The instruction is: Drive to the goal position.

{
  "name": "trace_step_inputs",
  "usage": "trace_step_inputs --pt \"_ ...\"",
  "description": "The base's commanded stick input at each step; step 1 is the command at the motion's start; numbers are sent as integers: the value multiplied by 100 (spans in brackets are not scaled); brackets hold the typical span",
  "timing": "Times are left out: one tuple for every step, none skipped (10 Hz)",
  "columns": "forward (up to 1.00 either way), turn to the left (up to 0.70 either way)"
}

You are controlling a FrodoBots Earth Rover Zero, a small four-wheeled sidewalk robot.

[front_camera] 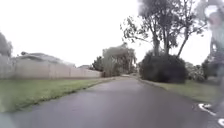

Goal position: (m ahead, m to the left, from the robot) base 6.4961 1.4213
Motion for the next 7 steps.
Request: trace_step_inputs --pt "85 0" --pt "85 0" --pt "85 0" --pt "85 0" --pt "85 0" --pt "85 0" --pt "85 0"
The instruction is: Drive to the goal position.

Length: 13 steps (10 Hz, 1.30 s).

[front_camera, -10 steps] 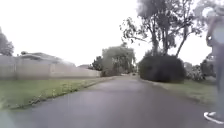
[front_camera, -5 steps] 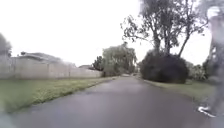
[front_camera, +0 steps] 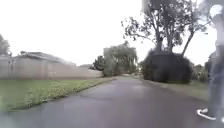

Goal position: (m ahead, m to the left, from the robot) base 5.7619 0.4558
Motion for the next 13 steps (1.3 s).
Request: trace_step_inputs --pt "85 0" --pt "85 0" --pt "85 0" --pt "85 0" --pt "85 0" --pt "85 0" --pt "85 0" --pt "85 0" --pt "85 0" --pt "85 0" --pt "85 0" --pt "85 0" --pt "85 0"
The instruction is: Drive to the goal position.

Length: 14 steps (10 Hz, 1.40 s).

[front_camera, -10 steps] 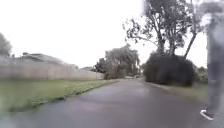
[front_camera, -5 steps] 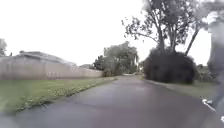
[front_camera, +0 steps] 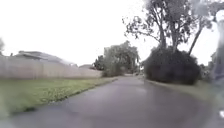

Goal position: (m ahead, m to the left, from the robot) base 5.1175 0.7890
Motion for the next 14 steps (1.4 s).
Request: trace_step_inputs --pt "85 0" --pt "85 0" --pt "85 0" --pt "85 0" --pt "85 0" --pt "85 0" --pt "85 0" --pt "85 0" --pt "85 0" --pt "85 0" --pt "85 0" --pt "85 0" --pt "85 0" --pt "85 0"
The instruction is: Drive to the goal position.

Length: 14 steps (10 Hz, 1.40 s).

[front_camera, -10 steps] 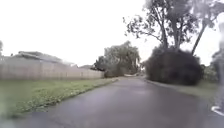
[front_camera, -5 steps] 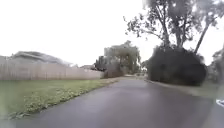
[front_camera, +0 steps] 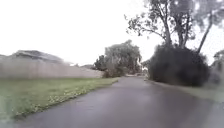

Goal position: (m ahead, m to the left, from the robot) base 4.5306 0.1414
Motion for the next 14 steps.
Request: trace_step_inputs --pt "85 0" --pt "85 0" --pt "85 0" --pt "85 0" --pt "85 0" --pt "85 0" --pt "85 -8" --pt "85 -17" --pt "85 -26" --pt "85 -33" --pt "85 -13" --pt "85 0" --pt "85 0" --pt "85 0"
